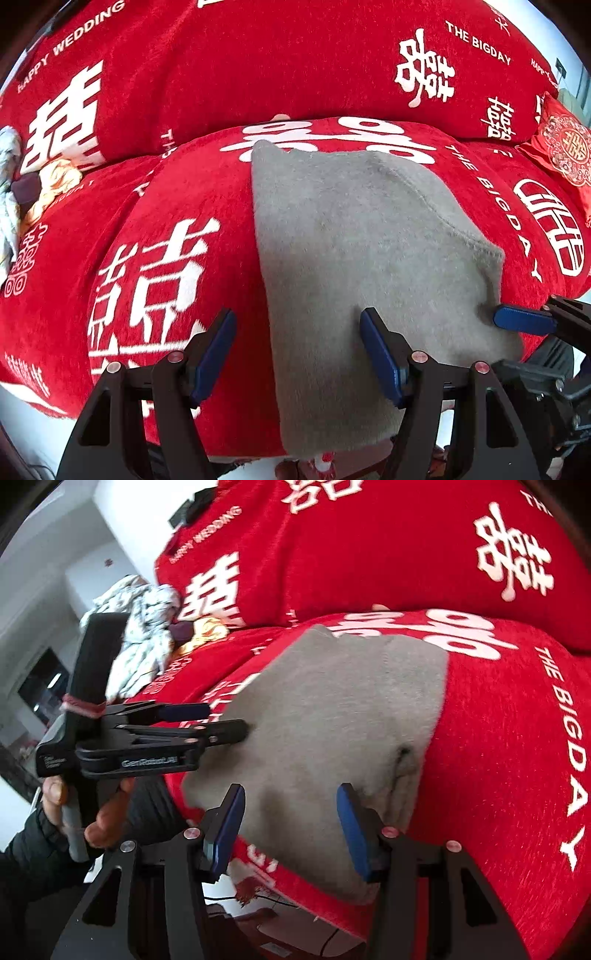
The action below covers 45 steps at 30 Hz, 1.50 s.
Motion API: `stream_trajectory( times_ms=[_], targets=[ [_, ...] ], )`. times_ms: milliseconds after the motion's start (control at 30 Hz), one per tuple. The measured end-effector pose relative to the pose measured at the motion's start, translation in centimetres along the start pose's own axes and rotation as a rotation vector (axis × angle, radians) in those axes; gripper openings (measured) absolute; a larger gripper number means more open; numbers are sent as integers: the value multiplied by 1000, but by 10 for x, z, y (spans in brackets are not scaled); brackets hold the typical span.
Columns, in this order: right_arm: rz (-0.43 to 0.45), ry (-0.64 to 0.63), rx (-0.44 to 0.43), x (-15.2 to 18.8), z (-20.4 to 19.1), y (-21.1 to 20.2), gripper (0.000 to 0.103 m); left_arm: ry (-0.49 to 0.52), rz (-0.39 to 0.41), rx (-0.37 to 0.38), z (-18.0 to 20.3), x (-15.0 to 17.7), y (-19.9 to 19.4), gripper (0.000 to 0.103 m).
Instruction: Fold small clothes
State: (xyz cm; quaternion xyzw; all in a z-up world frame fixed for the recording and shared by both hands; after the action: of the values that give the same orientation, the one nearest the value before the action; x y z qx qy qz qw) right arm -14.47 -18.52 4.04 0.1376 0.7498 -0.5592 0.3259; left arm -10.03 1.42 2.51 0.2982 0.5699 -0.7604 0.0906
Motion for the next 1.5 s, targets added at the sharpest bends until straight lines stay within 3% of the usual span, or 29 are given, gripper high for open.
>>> stream_trajectory(
  times_ms=[167,267,400,467,633,1500],
  targets=[
    [-78,31,65,13,9,24,59,-5,-10,-3,-2,8,3,71],
    [-80,49,65,13,12,21,59,-5,-12,-12,0,9,2,71],
    [-39,-41,132,-1,-2,1,62,11,-19,-39,6,4,-2,71],
    [-13,-104,203,-11,-12,-7,72,12,-25,-56,9,0,-3,71],
    [8,-236,315,-29,-32,-13,74,8,-47,-86,11,-10,-1,71],
    [-35,-272,350,-33,-45,-4,74,-4,-55,-76,15,-15,1,71]
  ],
)
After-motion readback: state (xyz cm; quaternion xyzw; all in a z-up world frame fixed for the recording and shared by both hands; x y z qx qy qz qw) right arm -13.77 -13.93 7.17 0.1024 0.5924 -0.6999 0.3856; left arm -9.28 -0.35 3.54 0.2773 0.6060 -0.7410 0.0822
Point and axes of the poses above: each gripper's, at about its wrist camera, not at the fingertips, and y roughly the way its jaws point, z to its right, x to its underside, the point moved 2 cm from there along y, roughly the way its jaws point, and after that the axes turned 11 degrees about x, right-handed, at the moved point
